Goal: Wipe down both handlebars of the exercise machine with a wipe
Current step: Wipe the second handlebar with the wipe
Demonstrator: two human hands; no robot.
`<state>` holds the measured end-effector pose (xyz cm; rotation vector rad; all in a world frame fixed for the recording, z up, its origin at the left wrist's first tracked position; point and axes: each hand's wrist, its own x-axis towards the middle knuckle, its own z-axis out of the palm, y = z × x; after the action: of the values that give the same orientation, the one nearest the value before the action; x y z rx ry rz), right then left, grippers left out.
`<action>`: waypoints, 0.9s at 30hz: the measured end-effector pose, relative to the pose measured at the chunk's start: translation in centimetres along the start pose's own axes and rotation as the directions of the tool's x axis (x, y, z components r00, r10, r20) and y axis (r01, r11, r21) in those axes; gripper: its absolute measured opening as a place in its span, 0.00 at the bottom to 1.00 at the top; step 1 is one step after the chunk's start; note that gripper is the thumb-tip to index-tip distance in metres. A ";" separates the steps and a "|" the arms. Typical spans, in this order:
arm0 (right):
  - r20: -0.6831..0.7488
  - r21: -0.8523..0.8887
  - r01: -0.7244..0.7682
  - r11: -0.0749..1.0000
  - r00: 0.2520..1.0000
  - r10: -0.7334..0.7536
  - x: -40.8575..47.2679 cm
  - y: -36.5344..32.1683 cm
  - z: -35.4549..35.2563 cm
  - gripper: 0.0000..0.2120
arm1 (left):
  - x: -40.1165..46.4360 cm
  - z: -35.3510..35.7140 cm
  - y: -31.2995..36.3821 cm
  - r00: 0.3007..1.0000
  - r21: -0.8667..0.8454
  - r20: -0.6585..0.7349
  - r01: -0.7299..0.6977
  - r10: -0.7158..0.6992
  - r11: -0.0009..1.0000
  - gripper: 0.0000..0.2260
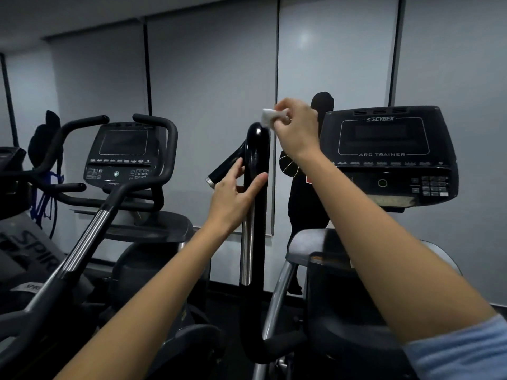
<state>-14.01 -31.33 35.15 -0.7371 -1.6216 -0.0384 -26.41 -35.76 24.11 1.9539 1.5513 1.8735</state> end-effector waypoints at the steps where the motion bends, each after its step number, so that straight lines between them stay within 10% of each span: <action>1: 0.056 -0.028 0.073 0.997 0.996 -0.072 -0.1 0.1 0.4 0.10 | 0.4 0.0 0.1 1.000 0.020 -0.002 -0.008 0.008 1.000 0.39; 7: 0.261 -0.261 0.370 0.892 0.916 -0.304 -0.8 0.8 2.0 0.13 | 1.6 -0.7 -0.4 0.999 -0.159 0.053 0.000 0.008 0.987 0.31; 16: 0.345 0.023 -0.120 0.992 0.933 0.105 4.8 2.2 3.5 0.13 | 1.9 -1.2 -0.2 0.992 -0.271 0.124 0.042 -0.008 0.962 0.25; 27: 0.281 -0.093 0.005 0.996 0.959 0.021 4.5 2.7 3.2 0.11 | 1.9 -1.5 -0.1 0.988 -0.271 0.154 0.034 0.008 0.962 0.25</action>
<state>-15.51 -25.85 37.51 -0.8501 -1.8990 -0.0028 -28.01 -35.37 25.82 1.9075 1.1899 1.7715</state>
